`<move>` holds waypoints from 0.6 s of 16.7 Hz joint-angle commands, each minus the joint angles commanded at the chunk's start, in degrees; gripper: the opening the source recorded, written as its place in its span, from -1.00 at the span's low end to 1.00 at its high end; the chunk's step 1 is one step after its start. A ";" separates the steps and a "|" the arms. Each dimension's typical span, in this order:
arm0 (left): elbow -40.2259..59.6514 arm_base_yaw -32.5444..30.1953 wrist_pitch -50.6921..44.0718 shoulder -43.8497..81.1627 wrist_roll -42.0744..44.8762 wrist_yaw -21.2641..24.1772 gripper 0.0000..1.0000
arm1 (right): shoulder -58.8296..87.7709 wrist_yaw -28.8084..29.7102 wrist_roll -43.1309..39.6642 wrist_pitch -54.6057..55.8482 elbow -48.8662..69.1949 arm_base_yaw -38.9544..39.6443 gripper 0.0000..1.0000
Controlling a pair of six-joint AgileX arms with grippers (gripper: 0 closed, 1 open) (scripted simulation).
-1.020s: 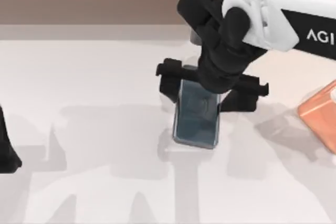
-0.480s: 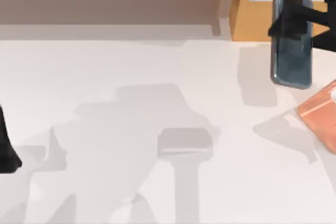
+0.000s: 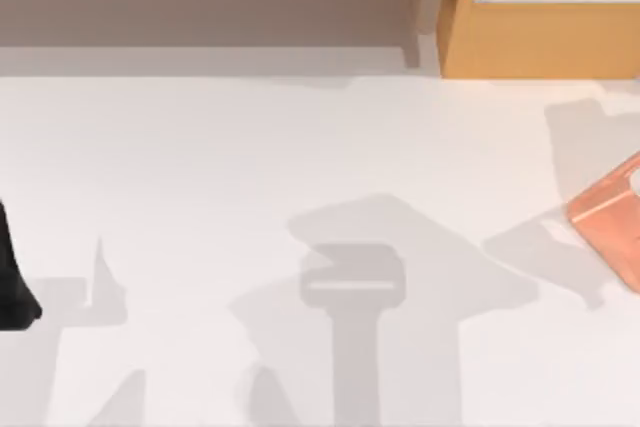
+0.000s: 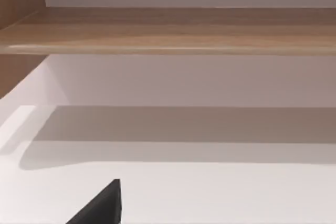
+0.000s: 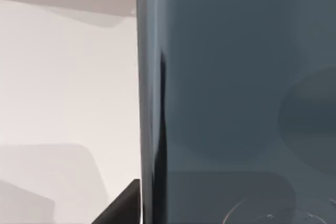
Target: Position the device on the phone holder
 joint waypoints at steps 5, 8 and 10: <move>0.00 0.00 0.00 0.00 0.00 0.00 1.00 | -6.49 -6.90 -12.08 6.35 -10.50 -8.99 -1.00; 0.00 0.00 0.00 0.00 0.00 0.00 1.00 | -9.29 -9.98 -17.00 9.27 -15.32 -12.40 -1.00; 0.00 0.00 0.00 0.00 0.00 0.00 1.00 | -10.61 -11.50 -19.26 10.71 -17.71 -13.87 -1.00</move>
